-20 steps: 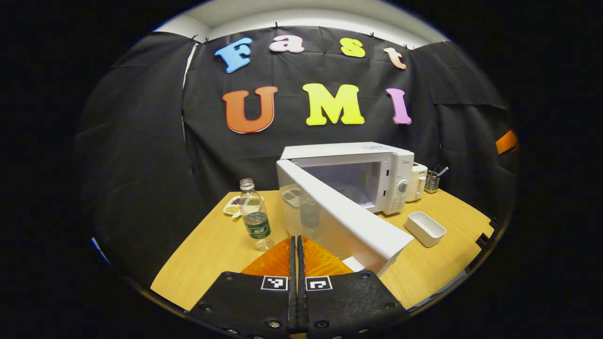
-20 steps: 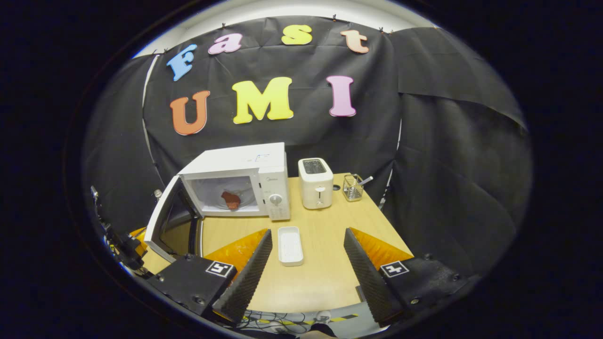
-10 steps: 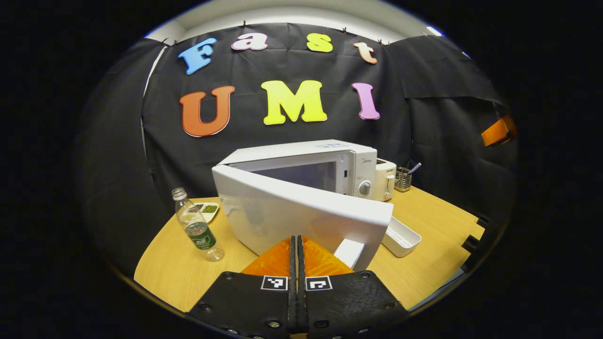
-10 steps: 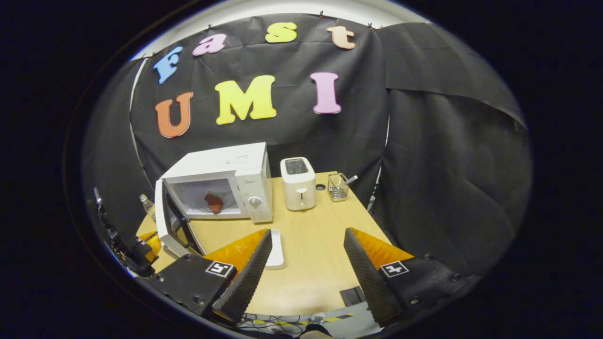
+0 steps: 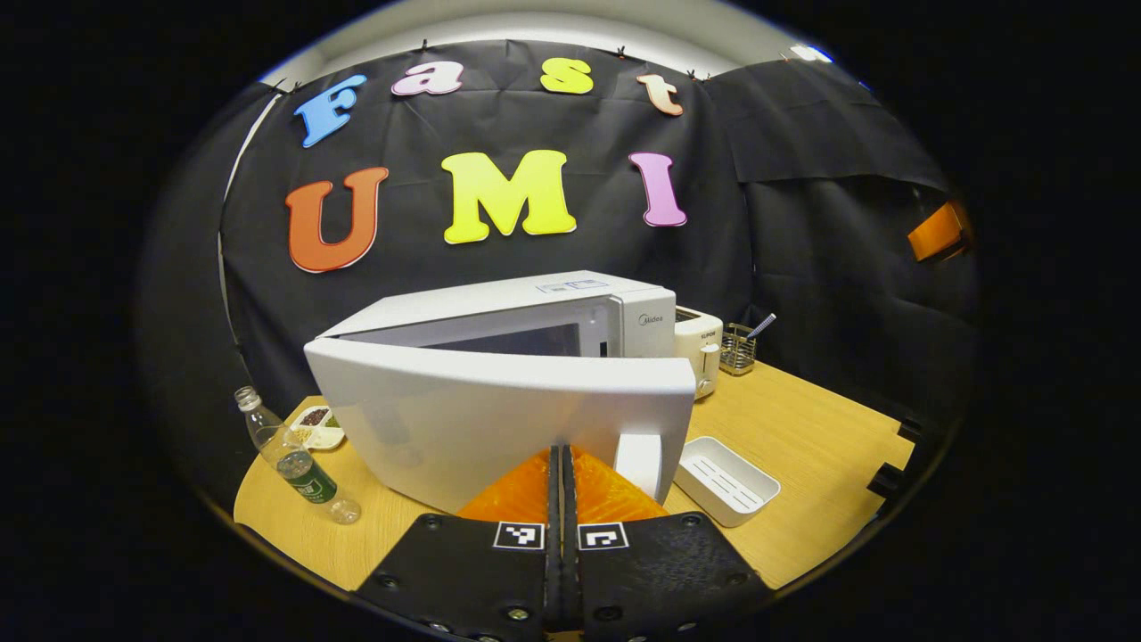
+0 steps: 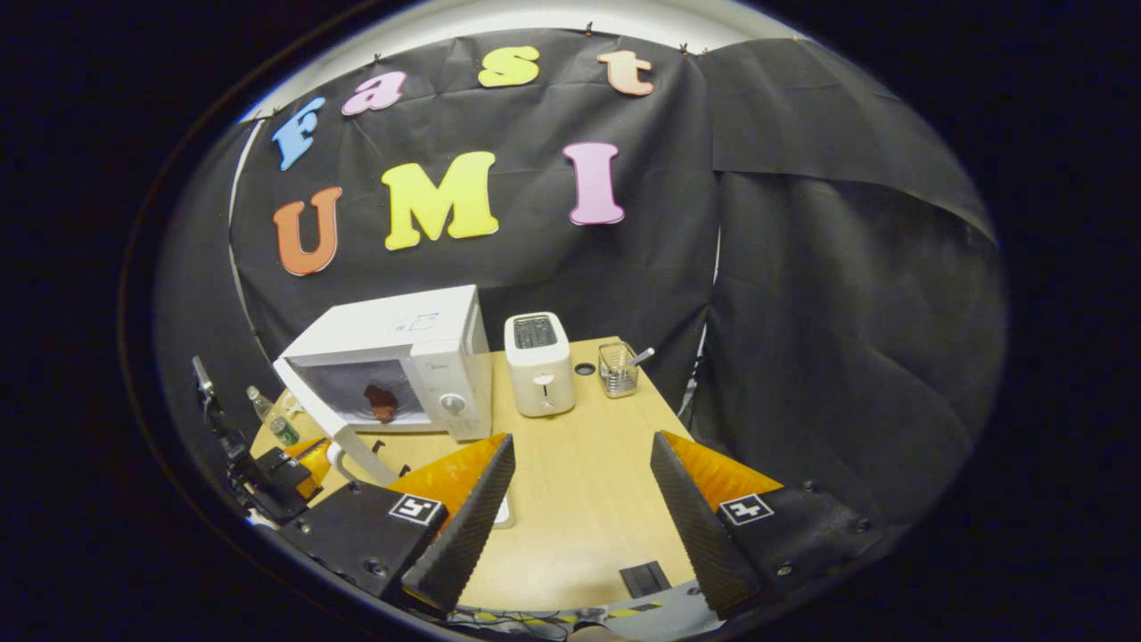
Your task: Open the microwave oven with the left hand, put the food in, and close the microwave oven.
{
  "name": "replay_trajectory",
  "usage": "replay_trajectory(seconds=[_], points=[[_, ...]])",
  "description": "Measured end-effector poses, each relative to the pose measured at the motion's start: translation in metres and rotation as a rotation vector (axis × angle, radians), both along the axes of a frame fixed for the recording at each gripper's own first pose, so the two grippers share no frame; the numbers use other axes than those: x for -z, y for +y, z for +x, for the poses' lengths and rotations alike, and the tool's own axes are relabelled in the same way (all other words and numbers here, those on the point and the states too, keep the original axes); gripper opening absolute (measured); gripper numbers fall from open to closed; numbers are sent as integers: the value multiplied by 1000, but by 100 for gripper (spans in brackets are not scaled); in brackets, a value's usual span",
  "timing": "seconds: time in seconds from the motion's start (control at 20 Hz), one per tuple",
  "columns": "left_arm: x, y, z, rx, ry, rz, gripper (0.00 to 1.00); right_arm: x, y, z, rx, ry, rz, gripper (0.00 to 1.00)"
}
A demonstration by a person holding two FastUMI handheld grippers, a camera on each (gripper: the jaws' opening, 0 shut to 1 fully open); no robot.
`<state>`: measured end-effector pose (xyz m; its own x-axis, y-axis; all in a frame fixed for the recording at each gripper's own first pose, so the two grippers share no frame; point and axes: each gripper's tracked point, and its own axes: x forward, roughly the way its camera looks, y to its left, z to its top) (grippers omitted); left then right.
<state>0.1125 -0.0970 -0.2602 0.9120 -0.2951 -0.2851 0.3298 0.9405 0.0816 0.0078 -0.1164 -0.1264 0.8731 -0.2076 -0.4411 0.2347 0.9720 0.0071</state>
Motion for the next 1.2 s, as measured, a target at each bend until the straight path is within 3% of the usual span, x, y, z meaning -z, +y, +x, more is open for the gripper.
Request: replay_trajectory(seconds=[0.75,1.2], points=[[22,-47,100,-26,4,-1,0,9,-50,12,61,58,-12,98],[26,-53,124,-54,6,-2,0,12,-65,18,86,74,-1,98]])
